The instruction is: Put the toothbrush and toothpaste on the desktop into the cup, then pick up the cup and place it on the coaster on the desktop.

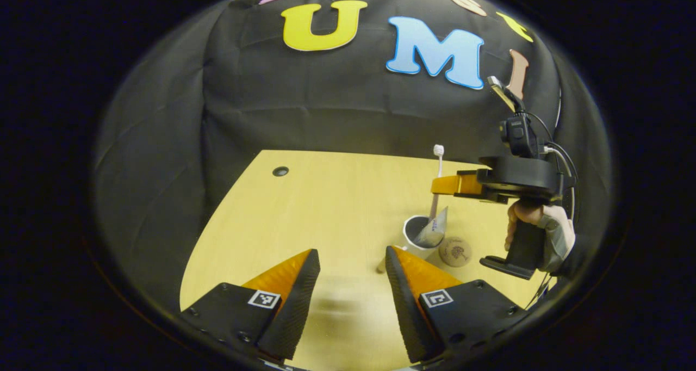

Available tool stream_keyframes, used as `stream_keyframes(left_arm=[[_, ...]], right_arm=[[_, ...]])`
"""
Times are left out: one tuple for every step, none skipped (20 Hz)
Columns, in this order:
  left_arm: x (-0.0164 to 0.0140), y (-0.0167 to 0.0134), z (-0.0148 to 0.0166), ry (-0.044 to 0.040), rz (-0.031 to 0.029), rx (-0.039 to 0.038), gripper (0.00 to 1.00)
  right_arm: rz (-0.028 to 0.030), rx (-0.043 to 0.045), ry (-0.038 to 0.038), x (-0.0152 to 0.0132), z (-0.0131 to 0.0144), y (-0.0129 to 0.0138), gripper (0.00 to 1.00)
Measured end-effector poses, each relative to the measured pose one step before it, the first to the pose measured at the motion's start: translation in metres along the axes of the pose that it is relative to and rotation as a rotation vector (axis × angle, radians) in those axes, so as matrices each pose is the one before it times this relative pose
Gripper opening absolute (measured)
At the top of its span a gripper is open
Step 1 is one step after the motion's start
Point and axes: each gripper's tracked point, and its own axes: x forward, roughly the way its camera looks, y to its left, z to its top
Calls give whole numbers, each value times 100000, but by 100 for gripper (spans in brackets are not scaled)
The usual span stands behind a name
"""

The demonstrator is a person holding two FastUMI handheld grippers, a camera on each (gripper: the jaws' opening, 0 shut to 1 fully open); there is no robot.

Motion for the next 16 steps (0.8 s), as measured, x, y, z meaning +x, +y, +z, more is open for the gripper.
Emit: stream_keyframes(left_arm=[[228, -381, -148, 647, -968, 1165, 76], [298, -70, -125, 717, -916, 1360, 76], [446, -243, 69, 612, -736, 1526, 79], [646, -358, 114, 584, -991, 1621, 78], [883, -486, 52, 591, -840, 1795, 76], [818, -242, -42, 571, -726, 2052, 78], [588, -199, -5, 529, -998, 1936, 79], [568, -160, -84, 545, -1338, 1449, 76], [550, -183, -70, 679, -1693, 1176, 76], [668, -49, -170, 989, -1492, 1199, 82], [795, -59, -221, 920, -1703, 1395, 83], [644, 38, -141, 1051, -1857, 1681, 80], [611, 225, -132, 904, -2095, 1912, 80], [600, 312, -197, 885, -1844, 2464, 82], [435, 475, 49, 1000, -1681, 2771, 83], [416, 560, 27, 1033, -1346, 2974, 83]], right_arm=[[831, 482, 175, -392, -218, 191, 7], [560, 18, 128, -344, -289, 62, 7], [470, -107, 140, -243, -220, 74, 11], [189, -460, 114, -328, -154, 54, 14], [73, -485, -101, -427, -17, -51, 17], [35, -74, 288, -115, -72, -21, 17], [1114, 216, 325, -293, -190, 140, 17], [152, 292, 86, -338, 55, -25, 18], [-206, 176, -494, -374, -34, -186, 17], [20, 484, -612, -372, 189, -78, 18], [164, 763, -407, -524, -10, -74, 18], [-181, 605, -467, -446, 130, -262, 17], [-394, 493, -668, -469, 59, -392, 17], [-909, 433, -527, -480, -23, -508, 17], [-1085, 494, -332, -449, 30, -689, 17], [-1124, 751, -484, -396, -31, -784, 18]])
